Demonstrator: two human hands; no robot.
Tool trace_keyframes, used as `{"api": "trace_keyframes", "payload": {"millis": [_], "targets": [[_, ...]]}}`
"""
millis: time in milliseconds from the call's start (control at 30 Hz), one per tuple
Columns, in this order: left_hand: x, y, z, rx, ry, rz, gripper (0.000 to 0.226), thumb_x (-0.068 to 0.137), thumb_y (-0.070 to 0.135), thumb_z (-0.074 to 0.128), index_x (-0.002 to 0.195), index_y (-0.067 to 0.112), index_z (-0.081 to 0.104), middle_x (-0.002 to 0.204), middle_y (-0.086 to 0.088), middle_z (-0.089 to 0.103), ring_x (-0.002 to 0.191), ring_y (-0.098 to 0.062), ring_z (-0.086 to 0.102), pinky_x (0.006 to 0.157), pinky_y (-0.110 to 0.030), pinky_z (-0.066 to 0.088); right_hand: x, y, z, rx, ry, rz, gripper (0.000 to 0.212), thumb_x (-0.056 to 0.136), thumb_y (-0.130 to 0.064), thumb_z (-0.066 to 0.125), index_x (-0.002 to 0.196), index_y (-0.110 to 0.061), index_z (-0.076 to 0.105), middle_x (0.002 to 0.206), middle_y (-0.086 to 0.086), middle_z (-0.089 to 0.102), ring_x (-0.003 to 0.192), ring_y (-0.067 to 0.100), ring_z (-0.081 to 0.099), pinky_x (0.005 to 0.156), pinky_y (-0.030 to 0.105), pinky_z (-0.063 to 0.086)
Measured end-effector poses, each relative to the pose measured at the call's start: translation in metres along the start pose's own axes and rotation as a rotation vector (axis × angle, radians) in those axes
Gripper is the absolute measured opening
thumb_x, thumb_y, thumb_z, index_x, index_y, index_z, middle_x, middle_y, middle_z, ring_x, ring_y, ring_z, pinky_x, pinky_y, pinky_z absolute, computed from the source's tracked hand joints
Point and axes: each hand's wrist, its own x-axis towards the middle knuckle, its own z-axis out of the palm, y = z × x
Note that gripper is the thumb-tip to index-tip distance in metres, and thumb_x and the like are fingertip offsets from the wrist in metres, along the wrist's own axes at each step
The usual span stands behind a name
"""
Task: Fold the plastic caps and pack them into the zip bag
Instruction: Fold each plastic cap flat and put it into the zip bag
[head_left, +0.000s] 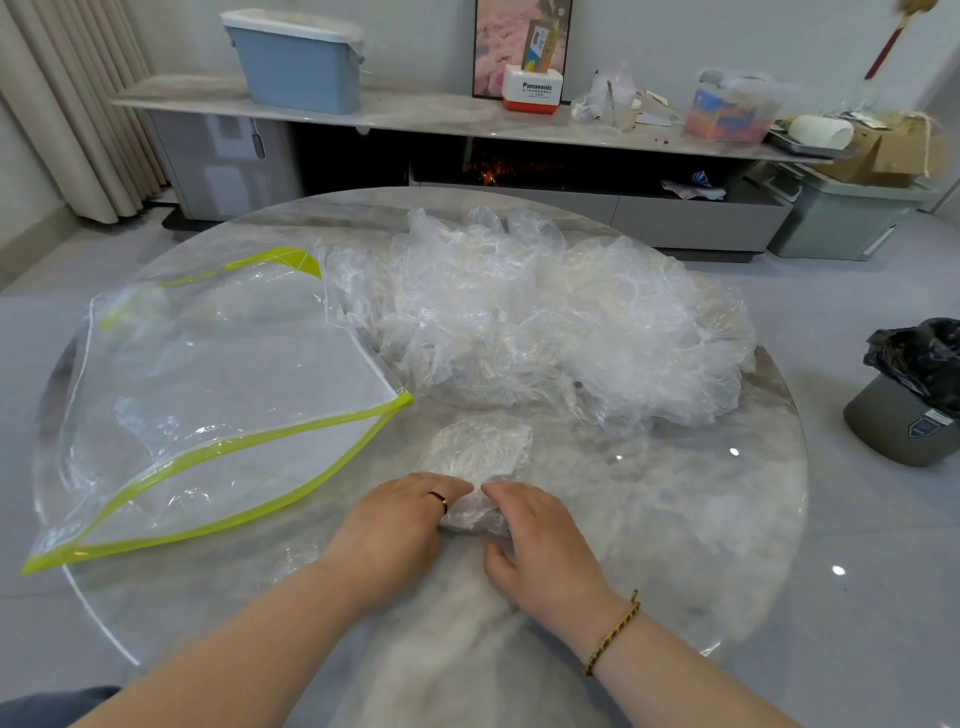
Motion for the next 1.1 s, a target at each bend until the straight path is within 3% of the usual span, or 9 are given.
{"api": "trace_keyframes", "payload": {"millis": [167,300,467,600,667,767,900,1000,1100], "targets": [[-0.004,0.003,-0.002,-0.065,-0.096,-0.155,0.073,0.066,0.036,0.009,0.132,0.030,0.039,0.122,0.006,0.058,0.111,-0.016,0.055,0.085,-0.021,0.038,0.001,0.005,-0.003,0.173,-0.023,0.144,0.025,0.070,-0.017,0.052,0.088,-0.013,0.068,0.074,-0.004,0.068,0.068,0.012,0.063,0.070,0.013,0.038],[-0.003,0.007,-0.011,-0.445,-0.029,-0.392,0.017,0.083,0.027,0.041,0.098,0.029,0.049,0.067,0.007,0.053,0.059,-0.007,0.051,0.055,-0.019,0.035,0.002,0.006,-0.012,0.396,-0.060,0.396,0.018,0.088,-0.010,0.049,0.101,-0.014,0.060,0.062,-0.005,0.055,0.056,0.006,0.050,0.055,0.013,0.035],[0.001,0.010,-0.010,-0.695,0.071,-0.573,0.017,0.089,0.008,0.053,0.080,0.022,0.051,0.035,0.009,0.043,0.035,-0.004,0.042,0.039,-0.012,0.030,0.003,0.002,-0.009,0.546,-0.073,0.557,0.013,0.088,-0.007,0.048,0.091,-0.019,0.051,0.045,-0.008,0.048,0.049,0.006,0.045,0.054,0.013,0.036],[-0.002,0.012,-0.010,-0.283,0.145,-0.497,0.019,0.093,0.025,0.050,0.111,0.022,0.052,0.087,0.009,0.058,0.075,-0.011,0.054,0.064,-0.022,0.035,0.004,-0.001,-0.011,0.527,-0.114,0.566,0.016,0.090,-0.006,0.046,0.102,-0.015,0.051,0.050,-0.008,0.049,0.045,0.001,0.049,0.053,0.008,0.040],[-0.004,0.015,-0.008,0.047,0.309,-0.151,0.026,0.086,0.021,0.047,0.111,0.021,0.055,0.103,0.000,0.065,0.094,-0.016,0.051,0.078,-0.026,0.035,0.005,-0.002,-0.013,0.509,-0.122,0.567,0.019,0.090,-0.007,0.046,0.107,-0.013,0.051,0.051,-0.007,0.047,0.044,0.000,0.049,0.052,0.009,0.039],[-0.009,0.022,0.008,0.252,0.260,0.190,0.038,0.075,0.018,0.042,0.097,0.016,0.072,0.104,-0.005,0.070,0.105,-0.023,0.056,0.099,-0.034,0.029,0.006,-0.001,-0.013,0.498,-0.134,0.602,0.019,0.091,-0.009,0.047,0.110,-0.011,0.050,0.055,-0.007,0.046,0.046,0.004,0.044,0.050,0.011,0.038],[-0.011,0.021,0.016,0.329,-0.065,0.089,0.046,0.087,0.026,0.031,0.097,0.012,0.074,0.102,-0.002,0.071,0.098,-0.019,0.067,0.106,-0.032,0.011,0.007,-0.001,-0.015,0.440,-0.138,0.618,0.025,0.093,-0.009,0.044,0.117,-0.010,0.046,0.065,-0.005,0.051,0.058,0.006,0.049,0.057,0.011,0.040],[-0.011,0.016,0.019,0.262,-0.233,0.002,0.048,0.078,0.029,0.034,0.098,0.013,0.073,0.104,-0.001,0.071,0.098,-0.016,0.067,0.104,-0.030,0.014,0.007,-0.005,-0.020,0.209,-0.104,0.528,0.034,0.093,-0.006,0.039,0.126,-0.013,0.043,0.112,-0.004,0.053,0.099,0.016,0.058,0.079,0.022,0.045],[-0.007,0.023,0.017,0.136,-0.239,-0.112,0.062,0.083,0.035,0.021,0.130,0.009,0.051,0.139,-0.001,0.046,0.129,-0.006,0.039,0.108,-0.024,0.011,0.006,-0.010,-0.016,-0.048,-0.021,0.277,0.037,0.072,-0.016,0.042,0.098,-0.016,0.068,0.109,0.001,0.067,0.090,0.017,0.068,0.069,0.026,0.055]]}}
